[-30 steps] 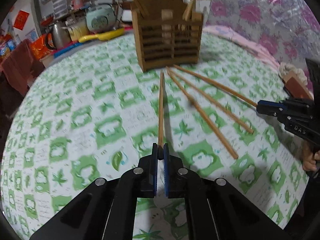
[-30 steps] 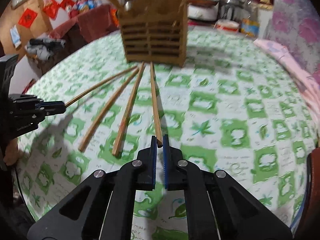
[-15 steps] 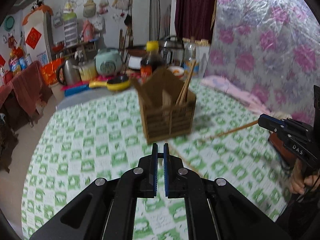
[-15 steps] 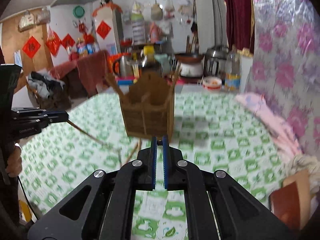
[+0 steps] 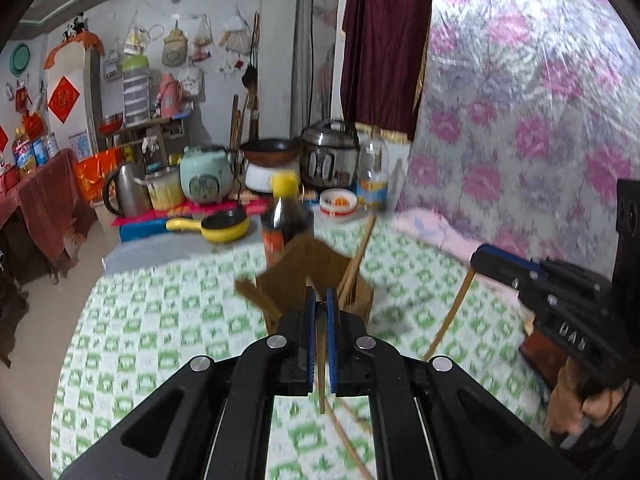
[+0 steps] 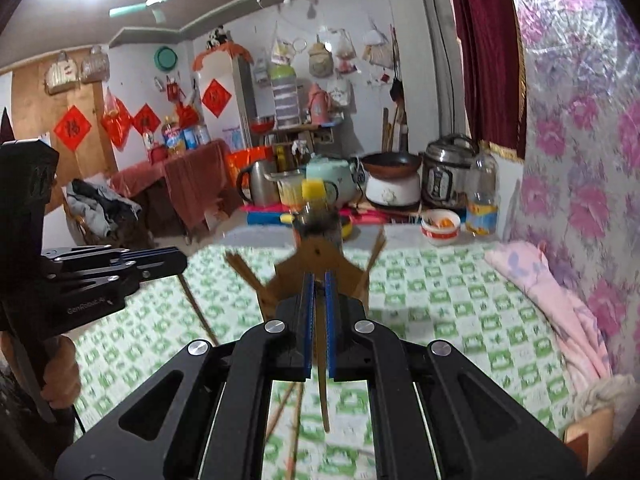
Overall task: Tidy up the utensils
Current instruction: 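Lift both held chopsticks and carry them over the wooden holder, then lower both chopsticks into the holder and open both grippers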
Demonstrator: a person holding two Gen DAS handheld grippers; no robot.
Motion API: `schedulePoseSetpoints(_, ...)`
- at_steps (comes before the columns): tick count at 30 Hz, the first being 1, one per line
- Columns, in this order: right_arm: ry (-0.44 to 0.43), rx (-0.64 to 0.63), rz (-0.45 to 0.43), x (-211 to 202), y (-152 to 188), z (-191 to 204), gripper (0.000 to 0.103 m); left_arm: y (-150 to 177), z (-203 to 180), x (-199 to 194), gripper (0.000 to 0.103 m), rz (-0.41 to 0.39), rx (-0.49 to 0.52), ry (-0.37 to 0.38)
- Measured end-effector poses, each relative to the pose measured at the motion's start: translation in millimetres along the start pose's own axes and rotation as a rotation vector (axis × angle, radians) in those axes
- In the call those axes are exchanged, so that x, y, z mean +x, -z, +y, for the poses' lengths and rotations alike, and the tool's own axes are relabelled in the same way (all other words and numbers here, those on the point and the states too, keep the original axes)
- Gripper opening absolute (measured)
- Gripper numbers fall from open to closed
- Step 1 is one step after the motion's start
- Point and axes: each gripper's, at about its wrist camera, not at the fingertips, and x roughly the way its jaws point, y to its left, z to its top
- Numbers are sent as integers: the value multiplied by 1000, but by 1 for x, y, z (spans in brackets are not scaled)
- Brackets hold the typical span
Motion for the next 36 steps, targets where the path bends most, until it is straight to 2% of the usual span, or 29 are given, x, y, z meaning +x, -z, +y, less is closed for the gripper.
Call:
schedulePoseSetpoints(3,-6,9,-51,1,-19,3,6,-24,1,-2,6,-54,-11,-7)
schedulePoseSetpoints(9,44,63,-197,15,-47,5,6,-60,6,13,6,-142,-48,-52)
schedulePoseSetpoints(14,99,92,-264,41,-46,-2,6,-64,10,44,6,-179,-74,-114)
schedulePoseSetpoints(19,75,137,-259,75,-41,-21,6,-50,21,77,6,-151,-96,-137)
schedulePoseSetpoints(22,48,120,-181,98,-41,-22,7,-41,30,94,6,-110,-109,-114)
schedulePoseSetpoints(24,39,114,-115,113,-39,-23,13,-37,36,106,17,-66,-120,-104)
schedulePoseSetpoints(26,47,137,-96,119,-35,-26,20,-34,45,111,63,-42,-150,-92)
schedulePoseSetpoints(28,53,138,-76,123,-33,-28,22,-31,54,108,72,-53,-193,-69)
schedulePoseSetpoints(30,70,130,-76,123,-32,-27,30,-31,59,106,77,-42,-205,-55)
schedulePoseSetpoints(31,77,127,-77,122,-31,-26,34,-30,60,105,83,-40,-210,-54)
schedulePoseSetpoints(32,78,125,-80,121,-32,-26,42,-29,62,103,89,-38,-215,-56)
schedulePoseSetpoints(33,82,125,-85,119,-32,-25,52,-28,63,102,92,-38,-222,-65)
schedulePoseSetpoints(36,94,119,-105,112,-32,-22,72,-28,65,100,96,-35,-229,-90)
